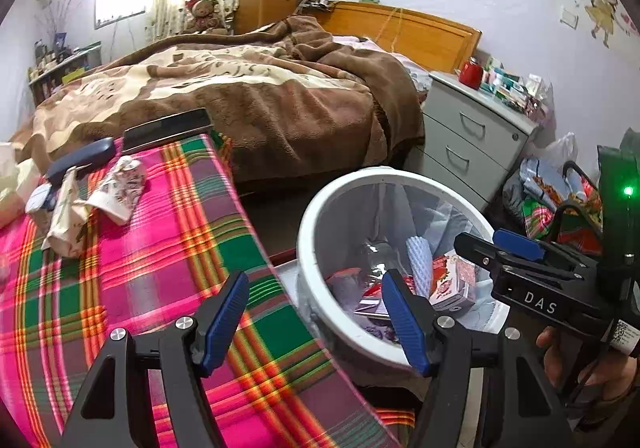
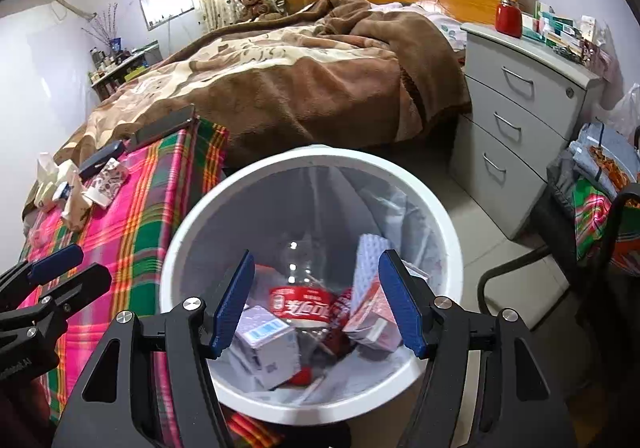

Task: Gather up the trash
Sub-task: 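Open both tools to drop the cartons into the wastebasket, then move both tools back over the cloth toward the yogurt cup and paper cup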

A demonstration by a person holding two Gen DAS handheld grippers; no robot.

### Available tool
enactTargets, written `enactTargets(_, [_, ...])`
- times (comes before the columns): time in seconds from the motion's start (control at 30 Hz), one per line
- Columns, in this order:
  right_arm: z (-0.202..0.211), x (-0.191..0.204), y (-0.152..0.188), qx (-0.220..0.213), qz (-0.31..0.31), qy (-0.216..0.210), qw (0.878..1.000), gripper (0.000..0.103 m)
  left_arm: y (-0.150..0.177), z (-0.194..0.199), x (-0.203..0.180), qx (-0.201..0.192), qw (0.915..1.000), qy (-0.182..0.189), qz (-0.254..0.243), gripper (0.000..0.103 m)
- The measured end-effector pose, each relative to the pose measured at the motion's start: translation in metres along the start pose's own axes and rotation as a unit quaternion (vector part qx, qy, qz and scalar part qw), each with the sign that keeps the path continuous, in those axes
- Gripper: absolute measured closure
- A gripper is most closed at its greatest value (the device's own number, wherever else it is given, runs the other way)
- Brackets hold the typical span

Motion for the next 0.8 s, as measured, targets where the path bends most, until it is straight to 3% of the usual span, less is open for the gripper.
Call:
enactTargets(0.37, [0.000,0.038,-0.003,-0.005,0.018,-0.018,1.000,0.037,0.004,0.038,0.058,-0.033,0.9977,-0.039,0.045,0.035])
enactTargets(0.8, [-0.003,0.097,-0.009,-0.003,0.056,-0.061,0.997,0.037,0.011,0.082,0.146,-0.060,0.9870,-0.102,0.108,0.035])
Point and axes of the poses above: each gripper's, at about its wrist camera, not at the fingertips, and z roughly against the way its jaws point, x to its left, y to its underside, the point moved 4 cm from there along -z, roughly the way its jaws point, and after that the axes turned 7 degrees about y, right-handed, at the moved point
